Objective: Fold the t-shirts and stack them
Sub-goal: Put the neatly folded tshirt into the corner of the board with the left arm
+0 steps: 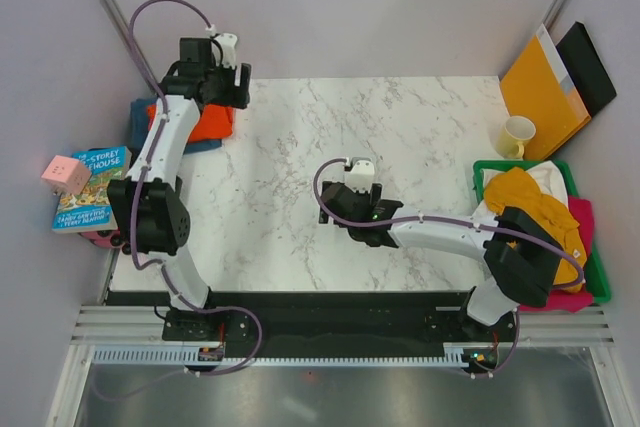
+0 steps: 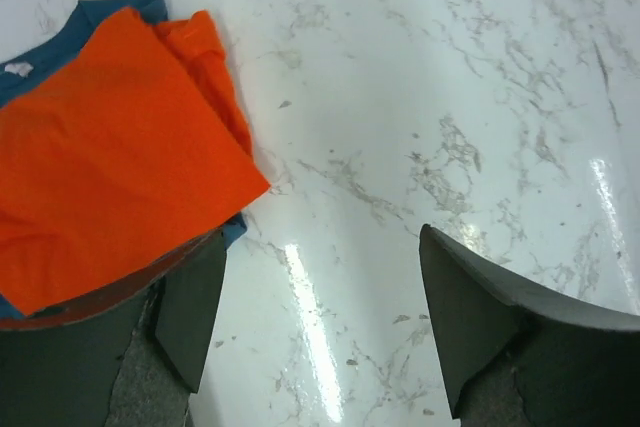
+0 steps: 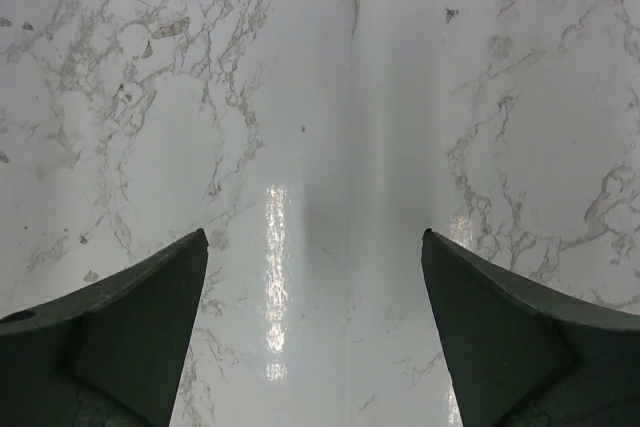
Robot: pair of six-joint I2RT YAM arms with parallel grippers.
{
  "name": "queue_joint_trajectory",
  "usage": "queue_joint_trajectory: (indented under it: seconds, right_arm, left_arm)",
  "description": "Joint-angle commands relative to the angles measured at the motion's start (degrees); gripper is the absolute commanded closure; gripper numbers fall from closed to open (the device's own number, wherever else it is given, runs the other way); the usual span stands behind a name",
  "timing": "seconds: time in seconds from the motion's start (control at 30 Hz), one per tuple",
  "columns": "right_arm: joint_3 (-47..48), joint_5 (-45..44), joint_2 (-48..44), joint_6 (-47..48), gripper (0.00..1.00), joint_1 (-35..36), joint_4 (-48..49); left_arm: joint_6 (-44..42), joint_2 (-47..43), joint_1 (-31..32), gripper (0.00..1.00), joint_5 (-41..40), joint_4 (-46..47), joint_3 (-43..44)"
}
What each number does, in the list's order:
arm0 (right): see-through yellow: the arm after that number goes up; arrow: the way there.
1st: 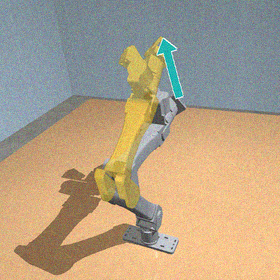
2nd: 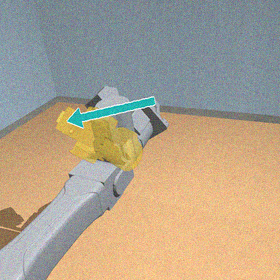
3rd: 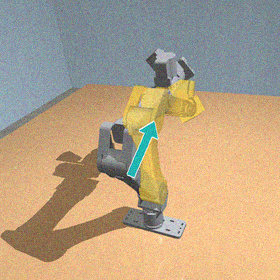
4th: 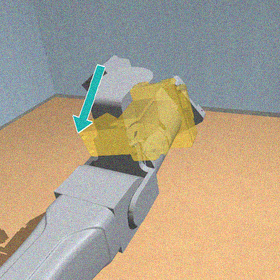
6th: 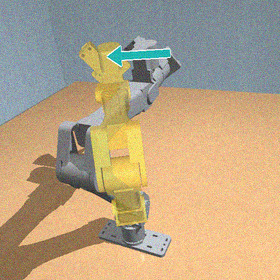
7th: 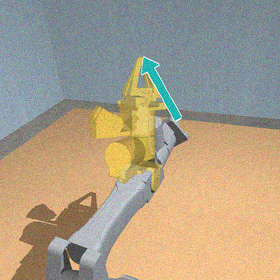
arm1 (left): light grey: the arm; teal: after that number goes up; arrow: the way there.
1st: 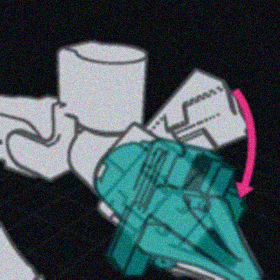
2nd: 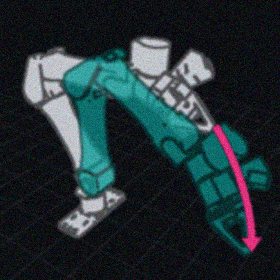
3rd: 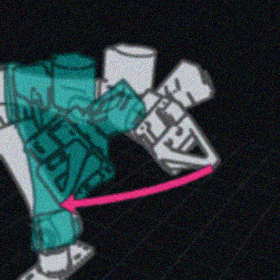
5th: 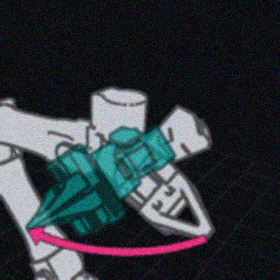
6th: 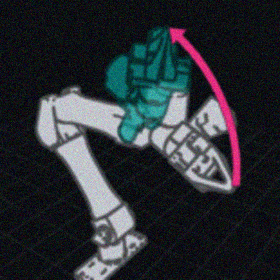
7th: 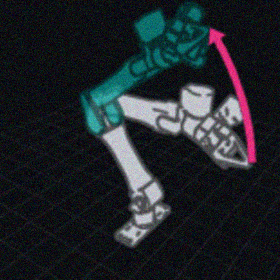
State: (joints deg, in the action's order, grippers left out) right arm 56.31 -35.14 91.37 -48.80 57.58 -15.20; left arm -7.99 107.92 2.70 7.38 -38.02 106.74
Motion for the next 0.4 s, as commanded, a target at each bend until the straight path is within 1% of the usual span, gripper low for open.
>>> queue_joint_trajectory:
  seconds: [0.0,0.03,0.1,0.17,0.2,0.23,0.27,0.3,0.33,0.37]
  right_arm:
    - [1.34,-3.54,-4.09,-1.56,0.05,0.60,-1.84]
    - [1.34,-3.80,-4.27,-1.57,0.05,0.78,-2.46]
    - [1.52,-4.67,-4.89,-1.92,0.05,1.30,-3.16]
    - [1.78,-5.12,-5.15,-2.27,0.05,1.83,-4.13]
    - [2.30,-5.73,-5.33,-2.36,0.05,2.09,-4.48]
    - [2.57,-6.00,-5.42,-2.53,0.05,2.27,-5.01]
    - [2.92,-6.17,-5.42,-2.62,0.05,2.79,-5.36]
    - [3.71,-6.61,-5.15,-2.71,0.05,2.97,-5.54]
    - [4.24,-6.87,-5.15,-2.97,0.05,3.24,-6.24]
    - [4.85,-7.31,-4.98,-3.06,0.05,3.85,-6.77]
  left_arm:
    - [-3.35,-4.99,6.07,0.17,-4.47,-0.30,-8.72]
    - [-3.44,-5.87,6.61,0.19,-4.65,-0.30,-12.05]
    - [-3.87,-9.29,7.58,0.19,-2.47,-0.39,-15.32]
    - [-5.01,-12.71,7.50,0.18,2.96,1.09,-21.64]
    - [-6.15,-16.91,7.50,0.17,4.91,1.98,-24.10]
    - [-6.42,-19.65,7.50,0.16,6.67,3.12,-28.91]
    - [-6.77,-21.85,7.58,0.16,9.47,4.43,-30.78]
    - [-6.86,-25.01,7.50,0.15,10.19,5.32,-32.11]
    - [-6.34,-26.17,7.58,0.15,10.38,5.59,-33.42]
    - [-5.90,-27.14,7.50,0.12,9.94,5.68,-34.05]
